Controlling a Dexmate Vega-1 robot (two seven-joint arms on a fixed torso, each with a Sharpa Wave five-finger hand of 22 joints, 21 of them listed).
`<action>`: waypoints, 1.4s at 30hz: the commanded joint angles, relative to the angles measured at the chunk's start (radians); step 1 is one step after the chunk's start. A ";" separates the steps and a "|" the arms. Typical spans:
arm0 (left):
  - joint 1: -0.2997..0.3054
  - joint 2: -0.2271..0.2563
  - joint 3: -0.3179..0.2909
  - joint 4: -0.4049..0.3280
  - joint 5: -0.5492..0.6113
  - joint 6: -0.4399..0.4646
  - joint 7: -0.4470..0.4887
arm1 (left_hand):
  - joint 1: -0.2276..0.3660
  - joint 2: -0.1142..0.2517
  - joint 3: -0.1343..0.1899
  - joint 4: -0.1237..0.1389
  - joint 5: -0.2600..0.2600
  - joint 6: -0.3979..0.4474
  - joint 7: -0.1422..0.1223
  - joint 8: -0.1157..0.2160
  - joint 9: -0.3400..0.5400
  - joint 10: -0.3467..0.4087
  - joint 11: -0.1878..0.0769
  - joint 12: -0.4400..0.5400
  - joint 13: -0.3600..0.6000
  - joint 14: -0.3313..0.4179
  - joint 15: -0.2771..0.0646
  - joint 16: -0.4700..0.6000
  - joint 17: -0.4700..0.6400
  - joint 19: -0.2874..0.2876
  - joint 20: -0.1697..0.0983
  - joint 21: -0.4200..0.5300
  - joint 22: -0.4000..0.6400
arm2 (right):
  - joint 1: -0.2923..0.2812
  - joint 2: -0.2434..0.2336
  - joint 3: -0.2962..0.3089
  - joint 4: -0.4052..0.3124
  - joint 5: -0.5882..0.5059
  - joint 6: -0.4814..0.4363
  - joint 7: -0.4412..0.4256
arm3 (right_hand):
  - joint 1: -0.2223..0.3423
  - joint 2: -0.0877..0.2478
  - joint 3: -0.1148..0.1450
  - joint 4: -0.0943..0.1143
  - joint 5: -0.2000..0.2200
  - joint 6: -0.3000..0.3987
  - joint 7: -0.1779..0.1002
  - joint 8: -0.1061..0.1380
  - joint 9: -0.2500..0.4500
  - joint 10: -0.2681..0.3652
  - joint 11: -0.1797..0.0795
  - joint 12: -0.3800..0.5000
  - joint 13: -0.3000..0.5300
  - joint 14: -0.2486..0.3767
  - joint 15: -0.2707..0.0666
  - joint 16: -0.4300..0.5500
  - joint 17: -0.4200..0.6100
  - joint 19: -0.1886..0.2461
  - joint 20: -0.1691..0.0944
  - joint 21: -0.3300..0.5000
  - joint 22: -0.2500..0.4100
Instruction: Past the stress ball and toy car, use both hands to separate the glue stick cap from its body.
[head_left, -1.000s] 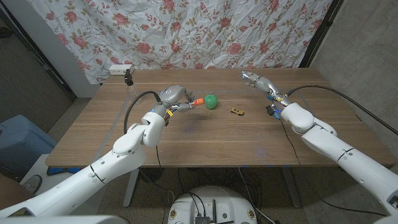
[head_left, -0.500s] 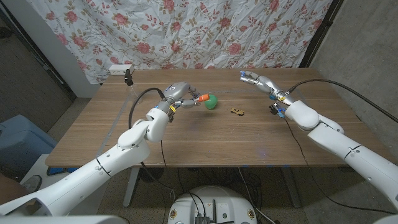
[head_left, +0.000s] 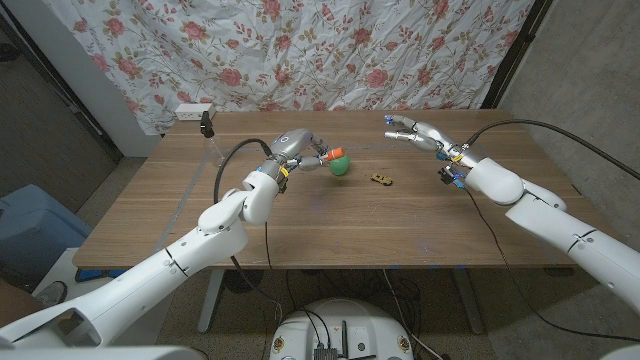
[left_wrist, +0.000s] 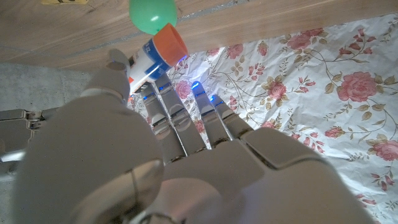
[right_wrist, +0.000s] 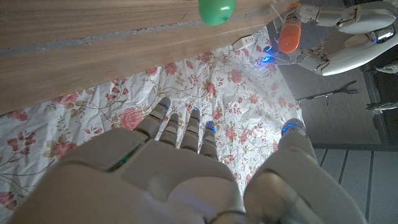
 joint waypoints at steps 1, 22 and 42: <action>-0.030 -0.030 0.027 0.026 -0.007 -0.006 0.016 | 0.004 0.023 -0.003 0.003 0.005 0.104 0.003 0.004 0.004 0.037 -0.029 0.006 0.003 0.006 -0.134 -0.004 0.002 -0.005 0.000 -0.001 0.004 | 0.001 -0.042 0.004 -0.030 -0.024 0.009 0.057 | 0.030 -0.001 0.012 -0.004 0.003 -0.007 0.000 0.008 0.004 -0.008 0.001 0.000 0.004 -0.003 0.015 0.001 0.000 -0.004 0.008 0.003 0.004; -0.055 -0.069 0.058 0.064 -0.018 -0.028 0.047 | 0.001 0.029 -0.007 0.003 0.006 0.101 0.008 -0.001 0.004 0.039 -0.029 0.005 0.003 0.006 -0.136 -0.005 0.003 -0.008 0.002 -0.001 0.004 | 0.051 -0.102 -0.021 -0.142 -0.153 -0.105 0.139 | 0.185 -0.009 0.072 -0.008 0.023 -0.101 -0.001 0.007 0.010 -0.063 0.006 -0.001 0.024 -0.035 0.035 0.004 -0.004 -0.030 0.024 0.009 0.004; -0.109 -0.121 0.103 0.152 -0.022 -0.091 0.081 | -0.001 0.036 -0.009 0.004 0.006 0.102 0.010 -0.004 0.004 0.039 -0.029 0.004 0.003 0.006 -0.137 -0.005 0.003 -0.008 0.004 0.000 0.004 | 0.067 -0.077 -0.034 -0.189 -0.182 -0.161 0.143 | 0.241 -0.044 0.082 -0.005 0.024 -0.087 0.001 0.028 0.014 -0.043 0.012 0.017 0.036 -0.015 0.040 0.017 -0.006 -0.011 0.028 0.018 0.004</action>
